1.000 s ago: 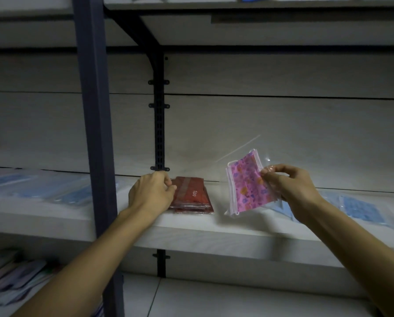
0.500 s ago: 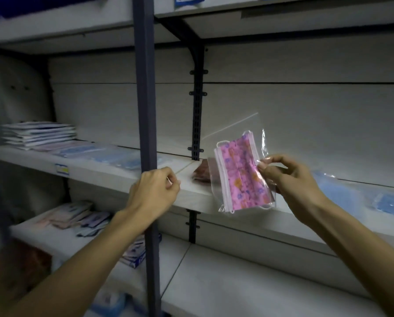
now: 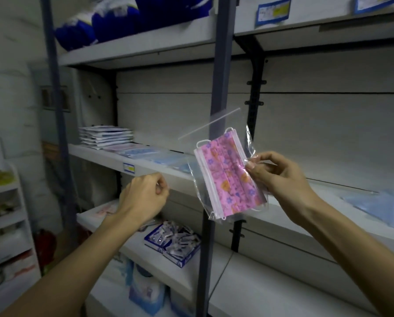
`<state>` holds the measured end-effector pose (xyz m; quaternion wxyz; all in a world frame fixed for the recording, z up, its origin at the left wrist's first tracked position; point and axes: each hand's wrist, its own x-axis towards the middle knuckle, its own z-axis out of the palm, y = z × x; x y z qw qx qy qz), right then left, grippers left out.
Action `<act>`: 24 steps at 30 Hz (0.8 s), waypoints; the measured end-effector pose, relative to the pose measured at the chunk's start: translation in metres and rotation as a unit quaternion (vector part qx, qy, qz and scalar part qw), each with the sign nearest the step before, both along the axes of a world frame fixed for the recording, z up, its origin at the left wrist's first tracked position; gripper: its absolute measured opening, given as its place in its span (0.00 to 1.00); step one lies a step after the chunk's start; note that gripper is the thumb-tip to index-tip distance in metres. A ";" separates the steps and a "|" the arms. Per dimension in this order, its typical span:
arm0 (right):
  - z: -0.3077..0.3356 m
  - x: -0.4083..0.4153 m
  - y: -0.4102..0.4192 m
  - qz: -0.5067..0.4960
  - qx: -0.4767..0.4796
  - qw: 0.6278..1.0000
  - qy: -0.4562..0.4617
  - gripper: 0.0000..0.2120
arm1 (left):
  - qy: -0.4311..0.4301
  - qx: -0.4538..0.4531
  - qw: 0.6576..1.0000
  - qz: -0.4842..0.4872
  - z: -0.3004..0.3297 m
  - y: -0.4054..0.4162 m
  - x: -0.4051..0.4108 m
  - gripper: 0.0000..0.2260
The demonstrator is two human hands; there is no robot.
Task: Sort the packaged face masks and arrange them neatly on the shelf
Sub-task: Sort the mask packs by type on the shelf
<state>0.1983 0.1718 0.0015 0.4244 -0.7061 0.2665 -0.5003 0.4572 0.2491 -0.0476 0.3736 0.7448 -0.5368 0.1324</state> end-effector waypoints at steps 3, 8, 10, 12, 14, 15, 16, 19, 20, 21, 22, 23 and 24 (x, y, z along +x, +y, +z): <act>0.004 0.045 0.006 -0.003 -0.005 1.000 -0.001 0.02 | -0.007 0.005 1.000 0.011 0.004 0.009 0.041 0.04; 0.006 0.123 0.011 -0.015 -0.002 1.000 -0.003 0.02 | -0.016 0.009 1.000 0.021 0.009 0.023 0.116 0.04; 0.004 0.152 0.012 -0.018 0.006 1.000 -0.015 0.02 | -0.026 0.010 0.999 0.022 0.009 0.027 0.144 0.04; 0.002 0.179 0.012 -0.022 0.009 1.000 -0.018 0.04 | -0.037 0.016 0.999 0.023 0.008 0.032 0.171 0.03; 0.001 0.204 0.011 -0.026 0.015 0.999 -0.019 0.05 | -0.046 0.026 0.998 0.028 0.007 0.035 0.197 0.03; 0.001 0.215 0.010 -0.028 0.021 0.999 -0.020 0.05 | -0.047 0.031 0.998 0.030 0.007 0.036 0.209 0.04; 0.001 0.227 0.008 -0.032 0.027 0.999 -0.020 0.05 | -0.044 0.033 0.998 0.029 0.006 0.037 0.221 0.04; 0.001 0.263 0.001 -0.048 0.035 0.998 -0.021 0.04 | -0.031 0.034 0.999 0.024 0.004 0.037 0.254 0.04; 0.001 0.276 -0.002 -0.054 0.038 0.998 -0.021 0.03 | -0.028 0.033 0.999 0.022 0.002 0.036 0.265 0.04; 0.001 0.289 -0.006 -0.058 0.041 0.997 -0.022 0.03 | -0.027 0.031 0.999 0.020 0.000 0.033 0.275 0.04; 0.000 0.302 -0.011 -0.062 0.044 0.997 -0.024 0.03 | -0.027 0.030 0.999 0.019 -0.002 0.030 0.286 0.04; -0.002 0.316 -0.017 -0.066 0.046 0.996 -0.025 0.04 | -0.027 0.030 0.999 0.019 -0.005 0.026 0.298 0.03; -0.003 0.329 -0.023 -0.068 0.050 0.996 -0.023 0.04 | -0.028 0.031 0.999 0.019 -0.007 0.021 0.309 0.03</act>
